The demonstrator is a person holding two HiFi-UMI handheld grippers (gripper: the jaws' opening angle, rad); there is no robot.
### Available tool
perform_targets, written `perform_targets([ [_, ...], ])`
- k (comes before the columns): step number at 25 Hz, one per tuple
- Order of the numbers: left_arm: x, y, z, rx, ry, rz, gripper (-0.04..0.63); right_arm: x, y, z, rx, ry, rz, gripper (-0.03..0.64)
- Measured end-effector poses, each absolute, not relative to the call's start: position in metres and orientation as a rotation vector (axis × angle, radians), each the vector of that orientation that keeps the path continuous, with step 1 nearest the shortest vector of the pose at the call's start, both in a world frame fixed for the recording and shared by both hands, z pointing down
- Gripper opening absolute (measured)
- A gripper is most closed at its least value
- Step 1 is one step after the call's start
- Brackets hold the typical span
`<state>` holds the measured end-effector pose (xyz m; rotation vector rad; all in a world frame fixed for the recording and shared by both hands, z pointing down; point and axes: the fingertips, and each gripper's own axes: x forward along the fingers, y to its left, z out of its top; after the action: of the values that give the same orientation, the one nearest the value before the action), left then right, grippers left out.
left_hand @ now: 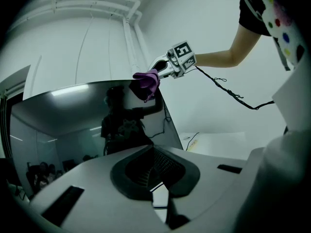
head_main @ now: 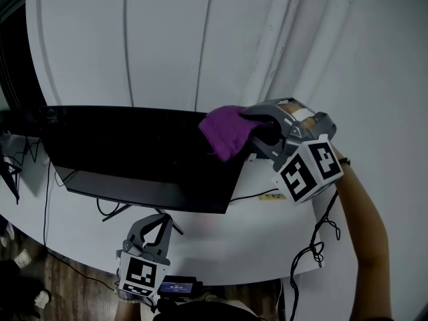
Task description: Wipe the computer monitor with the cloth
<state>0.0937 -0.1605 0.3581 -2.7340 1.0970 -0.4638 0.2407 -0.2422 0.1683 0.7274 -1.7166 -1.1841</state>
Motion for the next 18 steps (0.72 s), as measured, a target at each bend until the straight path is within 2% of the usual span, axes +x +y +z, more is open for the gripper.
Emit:
perform_targets([
  [10,0.103,-0.155,0.351,-2.733,1.103,-0.458,0.006,0.271,-0.243,0.167,0.911,-1.802,-1.108,0.072],
  [18,0.078,-0.133,0.355,-2.711,1.161,-0.447,0.006,0.271,-0.196,0.177,1.219,-2.001,-0.974,0.072],
])
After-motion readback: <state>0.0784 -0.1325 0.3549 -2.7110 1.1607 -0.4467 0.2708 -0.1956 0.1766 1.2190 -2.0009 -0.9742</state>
